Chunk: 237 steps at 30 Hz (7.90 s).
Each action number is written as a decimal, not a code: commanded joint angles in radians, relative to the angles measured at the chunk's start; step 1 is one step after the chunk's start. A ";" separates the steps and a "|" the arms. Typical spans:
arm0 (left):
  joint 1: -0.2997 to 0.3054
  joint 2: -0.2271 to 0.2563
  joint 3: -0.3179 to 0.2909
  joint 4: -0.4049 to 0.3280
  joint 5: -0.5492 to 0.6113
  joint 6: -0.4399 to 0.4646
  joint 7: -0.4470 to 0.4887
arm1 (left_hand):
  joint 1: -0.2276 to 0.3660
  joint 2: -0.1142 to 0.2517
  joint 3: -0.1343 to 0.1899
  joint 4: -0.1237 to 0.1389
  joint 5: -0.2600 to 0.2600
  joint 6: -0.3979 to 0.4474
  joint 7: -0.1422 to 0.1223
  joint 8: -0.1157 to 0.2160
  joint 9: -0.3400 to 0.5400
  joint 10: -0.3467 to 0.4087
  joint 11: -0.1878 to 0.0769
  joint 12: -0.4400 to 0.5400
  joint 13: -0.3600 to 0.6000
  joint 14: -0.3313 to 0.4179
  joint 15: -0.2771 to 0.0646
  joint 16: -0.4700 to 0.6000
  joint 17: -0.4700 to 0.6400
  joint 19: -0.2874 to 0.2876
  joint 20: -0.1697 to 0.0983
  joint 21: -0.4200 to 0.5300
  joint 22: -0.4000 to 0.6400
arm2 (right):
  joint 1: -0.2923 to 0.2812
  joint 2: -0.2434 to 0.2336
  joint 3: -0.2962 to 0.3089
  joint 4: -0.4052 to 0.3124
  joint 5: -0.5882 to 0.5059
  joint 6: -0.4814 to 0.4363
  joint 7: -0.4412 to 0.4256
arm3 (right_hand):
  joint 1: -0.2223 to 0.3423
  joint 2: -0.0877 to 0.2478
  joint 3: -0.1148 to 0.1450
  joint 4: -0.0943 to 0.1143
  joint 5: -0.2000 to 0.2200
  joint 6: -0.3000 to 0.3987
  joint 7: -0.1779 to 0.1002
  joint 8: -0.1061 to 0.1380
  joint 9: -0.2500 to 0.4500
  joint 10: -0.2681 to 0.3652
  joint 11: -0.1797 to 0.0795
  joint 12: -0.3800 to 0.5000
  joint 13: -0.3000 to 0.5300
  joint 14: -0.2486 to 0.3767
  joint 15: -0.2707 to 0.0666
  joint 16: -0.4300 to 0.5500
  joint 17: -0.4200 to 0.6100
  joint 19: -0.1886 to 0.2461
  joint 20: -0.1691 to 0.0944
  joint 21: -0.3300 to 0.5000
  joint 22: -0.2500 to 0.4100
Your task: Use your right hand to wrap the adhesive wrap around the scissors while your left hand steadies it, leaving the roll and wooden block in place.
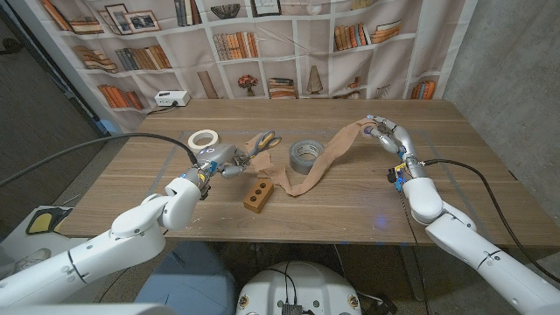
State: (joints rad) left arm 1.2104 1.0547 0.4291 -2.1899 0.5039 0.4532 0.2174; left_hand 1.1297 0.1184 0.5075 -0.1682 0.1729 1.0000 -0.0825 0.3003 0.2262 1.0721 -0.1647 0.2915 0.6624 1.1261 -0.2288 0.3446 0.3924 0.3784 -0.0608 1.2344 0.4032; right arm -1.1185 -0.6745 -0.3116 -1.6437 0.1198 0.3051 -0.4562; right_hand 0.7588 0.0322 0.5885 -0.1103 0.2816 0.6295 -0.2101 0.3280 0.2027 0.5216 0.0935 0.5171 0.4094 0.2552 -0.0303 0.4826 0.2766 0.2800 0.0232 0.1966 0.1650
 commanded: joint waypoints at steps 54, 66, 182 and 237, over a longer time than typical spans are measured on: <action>-0.275 -0.089 0.059 0.148 0.042 -0.084 -0.058 | 0.007 0.004 0.013 -0.003 0.003 0.015 0.006 -0.006 0.007 0.026 -0.006 -0.004 0.033 0.044 -0.008 0.005 0.025 -0.009 -0.004 0.061 -0.050 | -0.181 -0.024 0.217 -0.286 -0.251 0.197 0.113 | 0.162 0.167 -0.028 -0.001 0.012 0.093 0.022 -0.041 0.009 0.292 -0.298 0.027 0.046 -0.008 -0.191 0.008 0.003 -0.014 -0.019 -0.006 0.005; -0.334 -0.122 0.104 0.189 0.081 -0.123 -0.087 | 0.009 0.003 0.015 -0.003 0.003 0.015 0.006 -0.008 0.008 0.024 -0.006 -0.003 0.042 0.042 -0.007 0.003 0.030 -0.014 -0.003 0.072 -0.060 | -0.193 -0.003 0.232 -0.320 -0.266 0.228 0.136 | 0.167 0.168 -0.030 -0.004 0.013 0.103 0.024 -0.047 0.011 0.303 -0.297 0.028 0.045 -0.009 -0.194 0.008 0.001 -0.015 -0.017 -0.005 0.005; -0.487 -0.249 0.267 0.300 0.287 -0.450 -0.242 | 0.006 0.005 0.018 0.000 0.000 0.018 0.001 -0.025 0.016 0.030 -0.003 -0.039 0.053 0.035 -0.008 -0.031 0.040 -0.049 -0.004 0.164 -0.167 | 0.222 0.039 0.065 -0.337 -0.017 -0.008 0.338 | 0.180 0.170 -0.039 0.010 0.019 0.119 0.022 -0.097 0.026 0.296 -0.295 0.012 0.069 -0.012 -0.191 0.006 -0.007 0.013 -0.021 0.003 0.007; -0.377 -0.215 0.173 0.192 0.272 -0.500 -0.181 | 0.008 0.006 0.018 0.001 -0.002 0.014 0.001 -0.030 0.020 0.024 -0.003 -0.051 0.062 0.037 -0.008 -0.039 0.046 -0.054 -0.002 0.201 -0.198 | 0.461 -0.025 -0.071 0.033 0.181 -0.264 0.397 | 0.177 0.170 -0.042 0.022 0.016 0.111 0.022 -0.110 0.030 0.290 -0.294 0.002 0.077 -0.023 -0.189 0.004 -0.006 0.006 -0.022 0.002 0.008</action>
State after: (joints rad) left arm 0.8004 0.8304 0.6367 -1.9699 0.8018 -0.0466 -0.0033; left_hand 1.1344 0.1164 0.5174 -0.1661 0.1652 1.0104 -0.0857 0.2667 0.2443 1.0901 -0.1648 0.2368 0.7201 1.1510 -0.2254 0.3059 0.4336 0.3176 -0.0643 1.4283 0.2043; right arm -0.6823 -0.6867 -0.3654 -1.6767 0.2749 0.0695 -0.0629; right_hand 0.7708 0.0327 0.5408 -0.1000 0.2971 0.7056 -0.2223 0.2138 0.2307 0.5299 0.0816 0.5129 0.4094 0.2323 -0.0300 0.4880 0.2696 0.2869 0.0019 0.1966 0.1699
